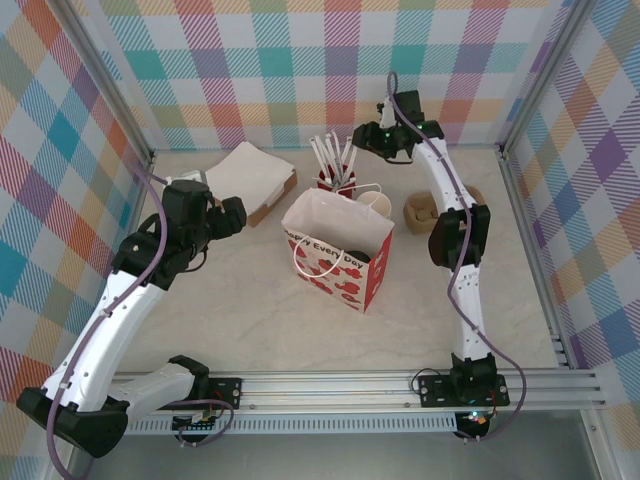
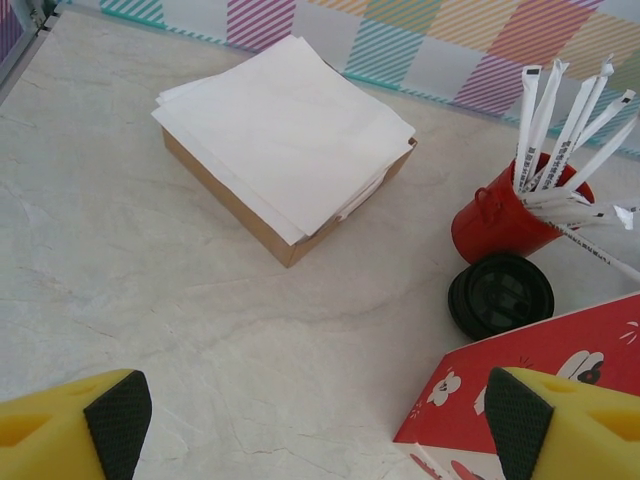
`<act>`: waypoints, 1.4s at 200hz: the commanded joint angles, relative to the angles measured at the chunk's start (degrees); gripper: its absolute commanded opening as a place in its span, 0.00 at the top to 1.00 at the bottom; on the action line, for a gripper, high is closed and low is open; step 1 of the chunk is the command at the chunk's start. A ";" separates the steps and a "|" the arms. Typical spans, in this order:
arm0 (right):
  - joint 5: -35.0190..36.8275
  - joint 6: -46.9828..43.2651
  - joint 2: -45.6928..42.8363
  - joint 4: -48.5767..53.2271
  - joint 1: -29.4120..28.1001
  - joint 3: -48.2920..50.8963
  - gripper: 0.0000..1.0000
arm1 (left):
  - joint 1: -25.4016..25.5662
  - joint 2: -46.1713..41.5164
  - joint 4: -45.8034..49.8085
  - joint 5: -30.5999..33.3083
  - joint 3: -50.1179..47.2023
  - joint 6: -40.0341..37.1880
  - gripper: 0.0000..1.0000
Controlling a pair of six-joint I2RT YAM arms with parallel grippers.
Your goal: Pack the takeout coffee
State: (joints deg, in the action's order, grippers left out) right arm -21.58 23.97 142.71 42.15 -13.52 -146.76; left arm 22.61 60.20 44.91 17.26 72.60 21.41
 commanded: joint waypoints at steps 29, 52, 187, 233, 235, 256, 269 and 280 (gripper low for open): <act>-3.39 1.17 3.17 -0.42 0.25 -5.09 0.61 | -0.64 0.64 -0.52 1.09 -0.82 0.17 0.11; -3.44 0.74 3.21 -0.56 0.29 -5.10 0.68 | -0.64 0.74 -0.61 1.03 -0.97 0.15 0.11; 5.98 -9.47 -6.65 6.42 -0.05 -6.26 0.91 | -0.66 1.02 -1.14 0.49 -0.44 0.44 0.11; 11.42 -12.63 -11.31 7.82 -1.70 -6.24 0.91 | -0.64 0.41 -1.14 -0.36 -0.45 1.44 0.10; 11.70 -12.94 -11.49 7.85 -1.76 -6.23 0.91 | -0.64 0.39 -1.14 -0.31 -0.44 1.46 0.10; 14.97 -14.41 -13.43 7.85 -2.93 -6.19 0.91 | -0.64 0.02 -0.86 -0.47 -0.45 1.55 0.10; 16.85 -15.21 -14.78 7.87 -3.55 -6.21 0.91 | -0.64 -0.37 -0.79 -0.48 -0.45 1.54 0.10; 18.36 -15.97 -16.17 8.15 -4.09 -6.24 0.91 | -0.64 -0.67 -0.63 -0.51 -0.49 1.56 0.10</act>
State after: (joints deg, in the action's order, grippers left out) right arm -7.99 11.38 130.28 48.99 -16.23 -151.61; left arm 22.61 61.21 44.82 17.04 72.31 22.33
